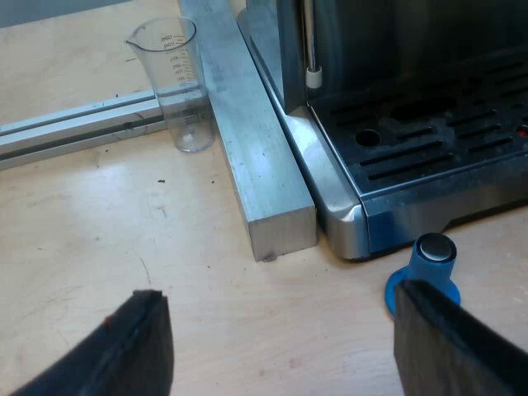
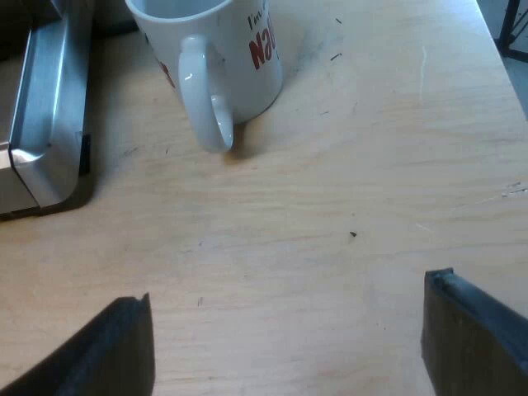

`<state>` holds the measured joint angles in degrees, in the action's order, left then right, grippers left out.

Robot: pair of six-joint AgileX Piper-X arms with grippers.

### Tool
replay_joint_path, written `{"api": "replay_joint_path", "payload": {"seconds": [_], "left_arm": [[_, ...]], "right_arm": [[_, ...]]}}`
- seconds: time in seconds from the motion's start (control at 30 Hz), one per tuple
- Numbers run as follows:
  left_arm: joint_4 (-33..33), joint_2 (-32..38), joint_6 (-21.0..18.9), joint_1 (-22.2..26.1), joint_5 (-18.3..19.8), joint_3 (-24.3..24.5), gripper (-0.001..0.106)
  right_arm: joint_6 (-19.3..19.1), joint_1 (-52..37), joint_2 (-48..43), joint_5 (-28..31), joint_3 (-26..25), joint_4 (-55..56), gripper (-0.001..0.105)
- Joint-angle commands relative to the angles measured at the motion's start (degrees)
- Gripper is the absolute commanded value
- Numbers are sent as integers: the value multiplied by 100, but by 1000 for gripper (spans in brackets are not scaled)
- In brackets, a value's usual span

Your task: Put the handle in the coffee machine

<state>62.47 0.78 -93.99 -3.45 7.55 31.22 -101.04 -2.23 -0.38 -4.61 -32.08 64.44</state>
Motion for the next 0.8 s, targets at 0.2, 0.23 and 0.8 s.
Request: {"api": "replay_joint_path", "payload": {"seconds": [0.2,0.23,0.8], "left_arm": [[-99,791,-55,0,-5,-17,60],[-109,791,-55,0,-5,-17,60],[-108,791,198,298,49,-17,60]], "right_arm": [[-14,-26,-251,6,-25,-32,69],[-14,-26,-251,6,-25,-32,69],[19,-26,-251,6,-25,-49,69]]}}
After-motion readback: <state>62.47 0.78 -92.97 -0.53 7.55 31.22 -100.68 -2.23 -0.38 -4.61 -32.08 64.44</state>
